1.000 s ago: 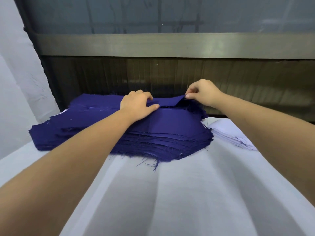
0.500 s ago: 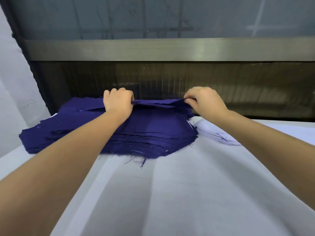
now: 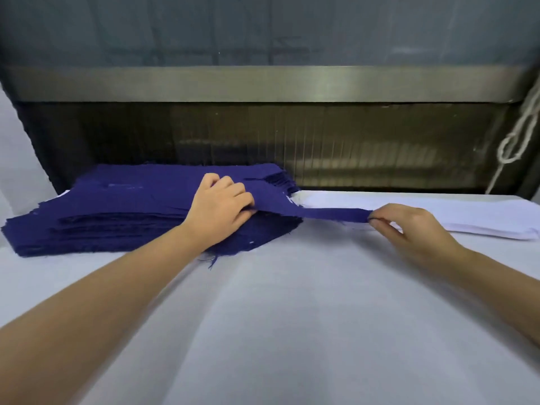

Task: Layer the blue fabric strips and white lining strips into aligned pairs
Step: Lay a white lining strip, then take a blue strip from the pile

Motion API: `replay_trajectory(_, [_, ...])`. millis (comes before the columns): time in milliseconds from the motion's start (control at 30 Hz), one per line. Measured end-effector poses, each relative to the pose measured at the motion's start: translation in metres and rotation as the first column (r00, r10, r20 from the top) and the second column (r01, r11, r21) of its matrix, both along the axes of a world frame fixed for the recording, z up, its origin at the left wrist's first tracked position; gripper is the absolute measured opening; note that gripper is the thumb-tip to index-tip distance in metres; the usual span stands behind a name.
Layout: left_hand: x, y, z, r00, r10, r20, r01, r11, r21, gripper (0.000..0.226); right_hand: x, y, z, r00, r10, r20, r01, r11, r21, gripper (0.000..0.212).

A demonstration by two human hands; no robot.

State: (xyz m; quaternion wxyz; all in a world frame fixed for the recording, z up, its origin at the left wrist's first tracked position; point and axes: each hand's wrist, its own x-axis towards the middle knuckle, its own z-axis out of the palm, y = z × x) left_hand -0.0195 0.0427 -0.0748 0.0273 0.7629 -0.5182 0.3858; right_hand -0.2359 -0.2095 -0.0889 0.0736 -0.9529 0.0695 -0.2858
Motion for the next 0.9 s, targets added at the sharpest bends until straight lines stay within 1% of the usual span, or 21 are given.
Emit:
replay_trajectory(33, [-0.005,-0.003,-0.001,0.999,-0.028,0.015,0.028,1.000,0.007,0.013,-0.006,-0.005,-0.003,1.000,-0.001,-0.012,0.002,1.000,0.026,0.015])
replay_trajectory(133, [-0.019,-0.011,-0.003,0.994,-0.100,0.041,0.098,0.994,0.055,0.013,-0.017,-0.015,-0.008,0.999,-0.024,-0.045,0.030,0.991,0.127,0.034])
replay_trajectory(200, [-0.029,-0.016,-0.005,0.985,-0.174,0.023,0.172,0.982,0.072,0.013,-0.021,-0.021,-0.008,0.995,-0.068,-0.076,0.080,0.983,0.165,0.042])
replay_trajectory(267, [-0.036,-0.018,-0.010,0.967,-0.253,-0.015,0.253,0.964,0.085,0.015,-0.018,-0.023,-0.005,0.985,-0.117,-0.130,0.135,0.980,0.146,0.043])
replay_trajectory(367, [-0.045,-0.021,-0.019,0.942,-0.323,-0.094,0.334,0.934,0.124,0.018,-0.014,-0.026,0.004,0.955,-0.209,-0.212,0.215,0.977,0.005,0.039])
replay_trajectory(433, [-0.048,-0.020,-0.020,0.925,-0.301,-0.232,0.336,0.933,0.131,0.025,-0.014,-0.027,0.008,0.927,-0.272,-0.257,0.263,0.962,-0.071,0.039])
replay_trajectory(500, [-0.049,-0.019,-0.017,0.899,-0.208,-0.385,0.284,0.947,0.151,0.044,-0.015,-0.029,0.011,0.889,-0.316,-0.331,0.299,0.949,-0.104,0.038])
replay_trajectory(533, [-0.049,-0.019,-0.017,0.892,-0.170,-0.419,0.262,0.950,0.172,0.054,-0.016,-0.029,0.013,0.865,-0.329,-0.378,0.312,0.944,-0.108,0.035])
replay_trajectory(567, [-0.049,-0.017,-0.017,0.893,-0.150,-0.423,0.247,0.952,0.183,0.060,-0.017,-0.029,0.016,0.837,-0.338,-0.430,0.322,0.940,-0.112,0.032])
replay_trajectory(600, [-0.048,-0.016,-0.018,0.898,-0.142,-0.416,0.236,0.955,0.181,0.061,-0.019,-0.030,0.019,0.803,-0.345,-0.486,0.327,0.937,-0.125,0.030])
replay_trajectory(633, [-0.048,-0.014,-0.019,0.902,-0.146,-0.405,0.228,0.960,0.163,0.056,-0.020,-0.030,0.023,0.766,-0.353,-0.537,0.326,0.934,-0.149,0.028])
replay_trajectory(700, [-0.048,-0.011,-0.020,0.915,-0.161,-0.370,0.217,0.969,0.117,0.038,-0.024,-0.032,0.029,0.699,-0.377,-0.607,0.323,0.924,-0.202,0.021])
replay_trajectory(767, [-0.048,-0.011,-0.021,0.931,-0.151,-0.331,0.194,0.976,0.099,0.032,-0.028,-0.036,0.033,0.646,-0.410,-0.644,0.339,0.910,-0.240,0.012])
replay_trajectory(833, [-0.046,-0.012,-0.021,0.946,-0.115,-0.302,0.151,0.984,0.099,0.034,-0.032,-0.039,0.035,0.588,-0.454,-0.669,0.358,0.888,-0.288,0.010])
replay_trajectory(900, [-0.044,-0.011,-0.024,0.946,-0.088,-0.313,0.127,0.986,0.108,0.036,-0.034,-0.042,0.034,0.552,-0.497,-0.670,0.371,0.866,-0.336,0.011])
